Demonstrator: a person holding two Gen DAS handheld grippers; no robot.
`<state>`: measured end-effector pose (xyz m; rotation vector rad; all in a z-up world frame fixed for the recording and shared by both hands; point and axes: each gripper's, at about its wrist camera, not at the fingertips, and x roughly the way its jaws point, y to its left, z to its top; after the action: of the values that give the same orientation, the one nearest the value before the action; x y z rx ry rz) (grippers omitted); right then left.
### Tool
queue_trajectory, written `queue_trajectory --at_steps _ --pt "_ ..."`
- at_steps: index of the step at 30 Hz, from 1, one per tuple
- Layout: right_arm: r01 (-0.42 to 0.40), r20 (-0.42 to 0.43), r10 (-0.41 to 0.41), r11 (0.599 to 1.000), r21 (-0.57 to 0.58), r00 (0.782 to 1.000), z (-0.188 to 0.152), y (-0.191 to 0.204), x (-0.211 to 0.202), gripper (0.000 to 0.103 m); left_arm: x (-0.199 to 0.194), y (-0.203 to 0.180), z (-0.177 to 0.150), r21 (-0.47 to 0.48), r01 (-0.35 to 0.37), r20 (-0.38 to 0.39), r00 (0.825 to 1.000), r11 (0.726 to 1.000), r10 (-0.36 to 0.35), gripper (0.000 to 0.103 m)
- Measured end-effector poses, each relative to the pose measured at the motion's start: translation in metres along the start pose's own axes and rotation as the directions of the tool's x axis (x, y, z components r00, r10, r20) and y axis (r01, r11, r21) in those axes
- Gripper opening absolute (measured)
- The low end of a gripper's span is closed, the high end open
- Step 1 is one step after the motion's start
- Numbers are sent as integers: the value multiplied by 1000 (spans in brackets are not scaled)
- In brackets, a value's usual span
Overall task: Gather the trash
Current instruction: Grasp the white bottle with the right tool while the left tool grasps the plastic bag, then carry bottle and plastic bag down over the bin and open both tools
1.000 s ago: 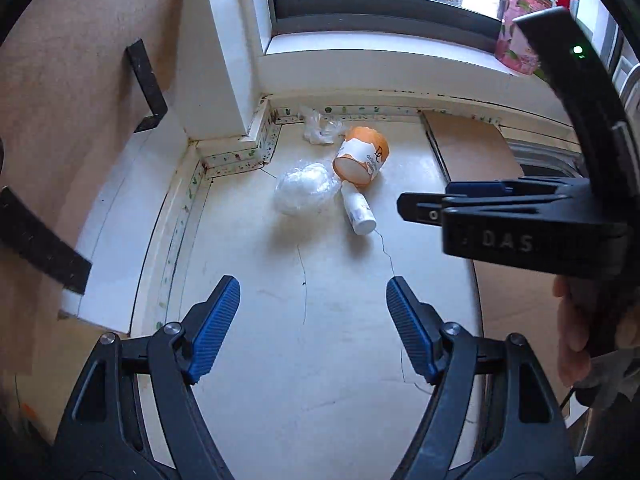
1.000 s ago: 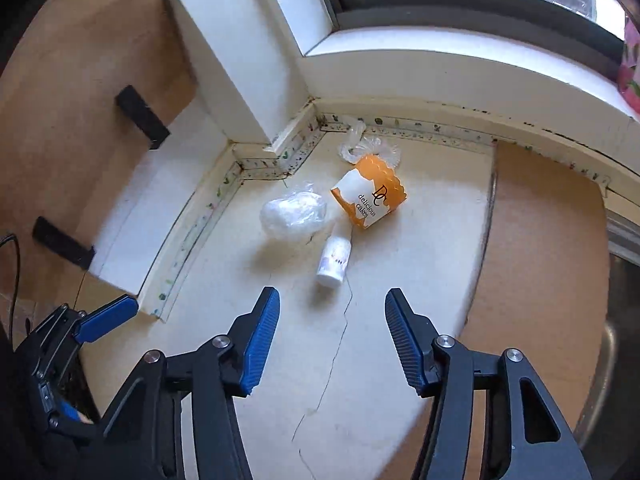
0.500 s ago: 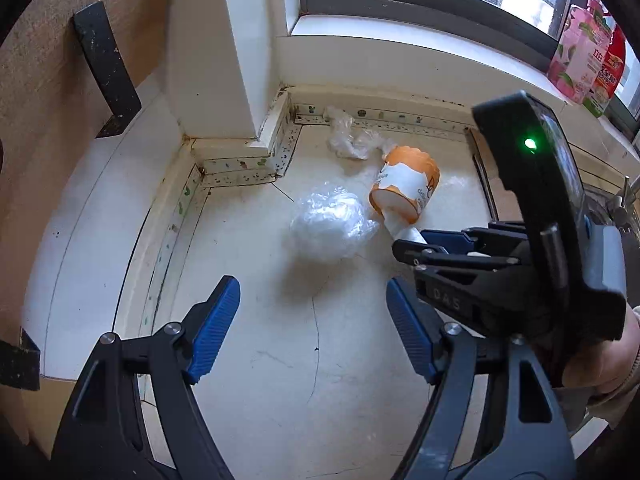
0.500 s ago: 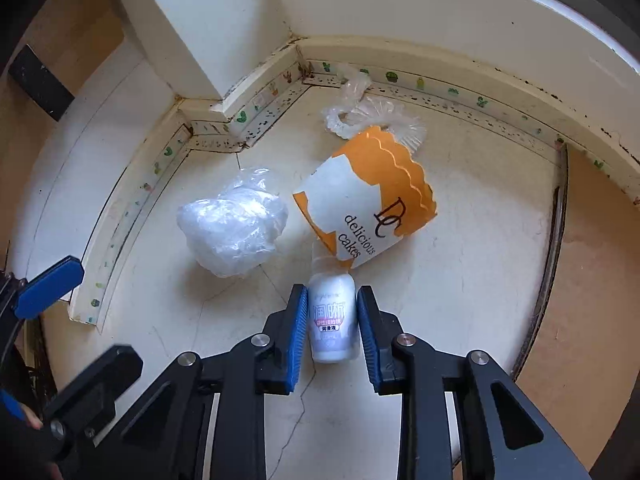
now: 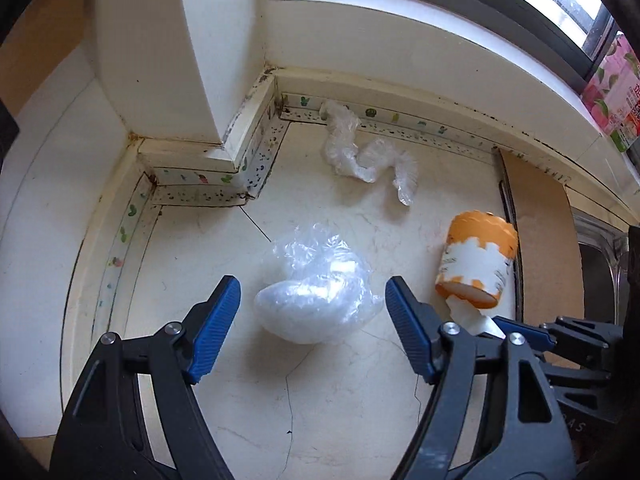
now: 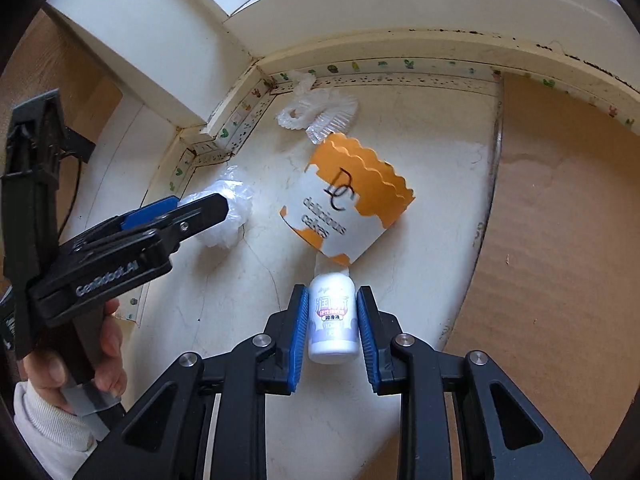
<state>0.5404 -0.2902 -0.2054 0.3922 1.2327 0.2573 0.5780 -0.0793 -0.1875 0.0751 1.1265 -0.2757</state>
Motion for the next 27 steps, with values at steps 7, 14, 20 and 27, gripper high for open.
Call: queue_trajectory --at_steps 7,14,20,27 --pt "-40 -8 40 999 5 999 -8 -2 -4 24 12 2 2 -35 35 3 999 999 -35 48" --pt "-50 -1 50 999 14 999 -23 1 -6 24 -4 0 -10 -60 10 32 999 998 -8 35" --pt "-59 14 58 998 16 998 -48 13 -20 24 -40 -6 -42 -39 21 34 999 999 -19 35" --pt "-60 51 59 998 22 997 -106 38 -49 24 -112 -18 -104 19 64 80 995 998 -65 35"
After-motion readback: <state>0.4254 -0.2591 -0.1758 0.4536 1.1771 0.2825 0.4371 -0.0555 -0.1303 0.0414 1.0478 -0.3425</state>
